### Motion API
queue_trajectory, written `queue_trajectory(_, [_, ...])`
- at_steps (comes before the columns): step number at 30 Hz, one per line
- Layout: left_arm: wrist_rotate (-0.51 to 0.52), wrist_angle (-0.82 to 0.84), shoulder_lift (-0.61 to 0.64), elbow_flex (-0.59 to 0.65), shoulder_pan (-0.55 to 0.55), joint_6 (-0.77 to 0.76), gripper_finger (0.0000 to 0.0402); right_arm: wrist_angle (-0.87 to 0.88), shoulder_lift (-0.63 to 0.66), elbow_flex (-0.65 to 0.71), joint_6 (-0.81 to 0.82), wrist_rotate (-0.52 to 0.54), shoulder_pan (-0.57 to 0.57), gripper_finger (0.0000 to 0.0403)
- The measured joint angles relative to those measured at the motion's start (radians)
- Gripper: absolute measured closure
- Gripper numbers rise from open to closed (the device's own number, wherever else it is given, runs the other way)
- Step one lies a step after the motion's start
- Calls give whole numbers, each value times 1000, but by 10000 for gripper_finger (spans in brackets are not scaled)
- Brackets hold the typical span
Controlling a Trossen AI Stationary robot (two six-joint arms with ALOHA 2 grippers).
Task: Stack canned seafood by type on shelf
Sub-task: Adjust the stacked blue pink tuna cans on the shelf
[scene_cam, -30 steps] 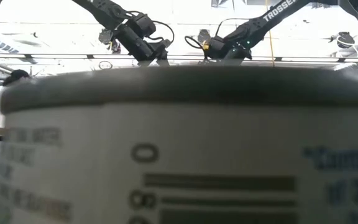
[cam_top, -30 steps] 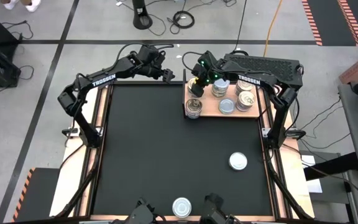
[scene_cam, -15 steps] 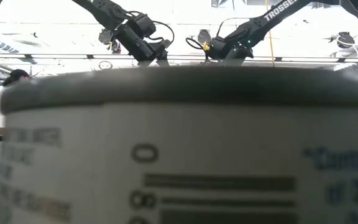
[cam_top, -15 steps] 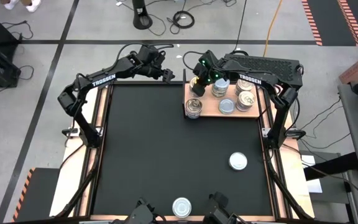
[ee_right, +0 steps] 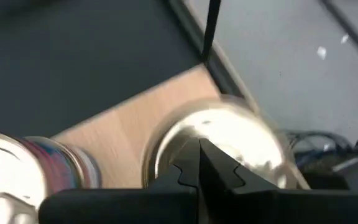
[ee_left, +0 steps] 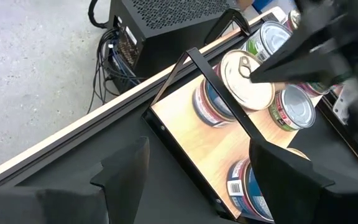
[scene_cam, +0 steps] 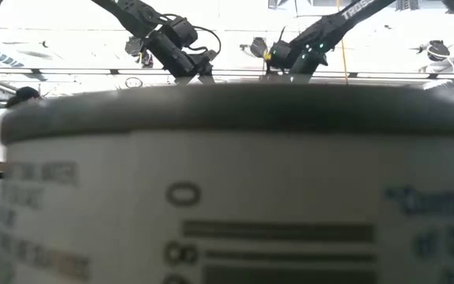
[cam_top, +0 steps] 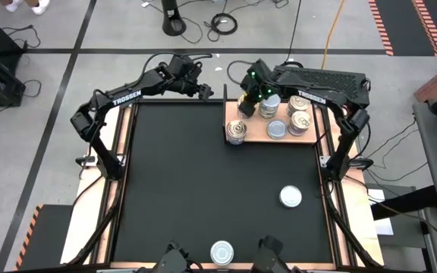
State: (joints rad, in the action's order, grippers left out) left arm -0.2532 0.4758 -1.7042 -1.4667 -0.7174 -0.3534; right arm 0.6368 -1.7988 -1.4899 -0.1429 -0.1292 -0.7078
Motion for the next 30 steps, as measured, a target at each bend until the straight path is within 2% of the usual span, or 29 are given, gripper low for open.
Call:
queue_trajectory(4, [0,-19,0,0,0,0,126,-10,64,-5,14,-73,2,403])
queue_trajectory(10, [0,-51,0,0,7,0,126,67,92,-5,22,-81,18,403])
queue_trajectory(13, [0,-50,0,0,21,2,126,81,80,17,14,-67,16,403])
queue_trajectory(17, [-1,-49,0,0,43,23,126,77,44,28,20,8,14,403])
queue_trajectory(30, [-1,-42,0,0,59,19,126,19,0,28,27,29,23,403])
